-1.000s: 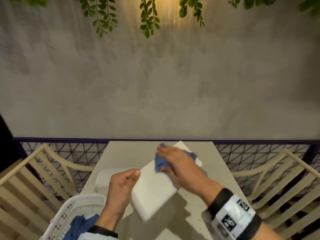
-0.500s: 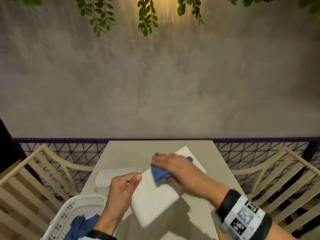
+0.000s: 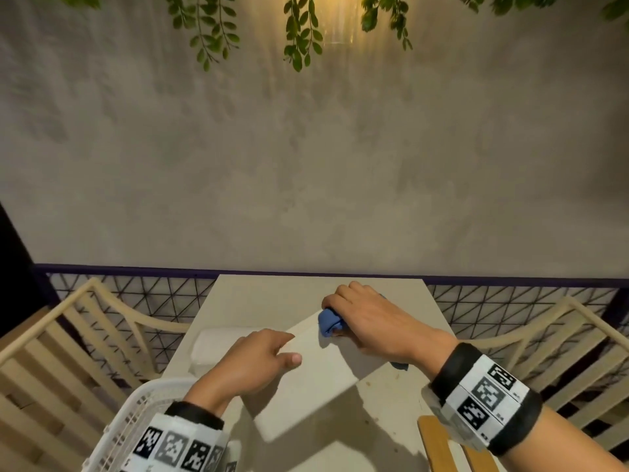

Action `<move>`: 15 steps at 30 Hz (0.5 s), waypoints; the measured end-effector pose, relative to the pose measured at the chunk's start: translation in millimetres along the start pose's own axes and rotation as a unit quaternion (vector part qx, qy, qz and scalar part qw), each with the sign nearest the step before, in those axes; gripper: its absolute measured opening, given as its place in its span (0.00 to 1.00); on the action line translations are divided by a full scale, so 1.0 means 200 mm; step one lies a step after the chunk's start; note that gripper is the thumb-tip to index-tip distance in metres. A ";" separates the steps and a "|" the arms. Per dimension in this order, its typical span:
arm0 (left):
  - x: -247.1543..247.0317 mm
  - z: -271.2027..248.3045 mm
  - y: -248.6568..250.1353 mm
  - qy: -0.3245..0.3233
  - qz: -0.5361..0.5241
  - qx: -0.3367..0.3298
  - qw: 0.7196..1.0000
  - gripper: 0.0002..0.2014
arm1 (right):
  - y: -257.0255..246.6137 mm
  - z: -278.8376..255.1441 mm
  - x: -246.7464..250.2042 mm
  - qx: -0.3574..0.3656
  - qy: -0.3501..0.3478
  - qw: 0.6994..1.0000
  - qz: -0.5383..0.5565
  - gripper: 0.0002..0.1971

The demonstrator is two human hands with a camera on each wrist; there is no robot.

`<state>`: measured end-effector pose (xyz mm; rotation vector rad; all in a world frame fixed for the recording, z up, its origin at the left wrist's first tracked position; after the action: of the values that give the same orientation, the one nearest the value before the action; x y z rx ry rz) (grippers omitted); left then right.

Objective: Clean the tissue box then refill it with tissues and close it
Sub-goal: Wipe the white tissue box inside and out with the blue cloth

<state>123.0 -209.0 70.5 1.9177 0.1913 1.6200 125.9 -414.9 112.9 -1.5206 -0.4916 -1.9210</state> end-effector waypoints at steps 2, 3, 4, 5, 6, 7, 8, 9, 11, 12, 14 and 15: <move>0.01 0.02 0.05 0.055 -0.004 0.028 0.998 0.05 | 0.00 0.01 0.01 -0.020 0.037 0.999 -0.025 0.15; 0.02 0.02 0.07 0.089 -0.007 0.036 0.995 0.05 | -0.01 0.02 0.01 -0.028 0.071 0.997 -0.026 0.16; 0.02 0.03 0.09 0.118 -0.012 0.039 0.992 0.06 | -0.03 0.04 0.01 -0.036 0.110 0.993 -0.003 0.16; 0.03 0.03 0.10 0.139 -0.025 0.039 0.989 0.07 | -0.07 0.04 -0.01 -0.036 0.142 0.988 0.041 0.15; 0.03 0.04 0.10 0.156 -0.039 0.040 0.986 0.09 | -0.10 0.02 -0.04 -0.023 0.142 0.986 0.086 0.13; 0.02 0.04 0.09 0.163 -0.046 0.042 0.985 0.11 | -0.11 -0.01 -0.09 0.011 0.120 0.988 0.099 0.13; 0.02 0.04 0.08 0.164 -0.044 0.045 0.984 0.14 | -0.11 -0.07 -0.15 0.055 0.086 0.990 0.097 0.16; 0.00 0.03 0.08 0.161 -0.039 0.050 0.985 0.14 | -0.07 -0.13 -0.20 0.079 0.054 0.991 0.092 0.19; -0.03 0.01 0.08 0.163 -0.036 0.054 0.985 0.11 | 0.05 -0.20 -0.22 0.042 0.105 0.989 0.092 0.22; -0.05 0.01 0.09 0.169 -0.035 0.058 0.983 0.10 | 0.07 -0.17 -0.18 -0.010 0.147 0.983 0.113 0.20; -0.07 0.02 0.11 0.175 -0.050 0.079 0.980 0.11 | 0.00 -0.08 -0.10 -0.088 0.207 0.962 0.157 0.17; -0.07 0.02 0.10 0.177 -0.066 0.091 0.978 0.13 | -0.06 -0.05 -0.09 -0.074 0.175 0.970 0.153 0.16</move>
<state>117.2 -232.9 69.1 1.6878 0.6183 1.8948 112.5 -408.9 94.4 -1.2219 0.0412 -1.9512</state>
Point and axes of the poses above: each hand's wrist, its own z-axis towards the middle knuckle, its own x-axis out of the back of the hand, y = z × x, the point moved 1 cm from there along z, towards the middle knuckle, and after that the axes turned 7 degrees about z, right-handed, at the moved point
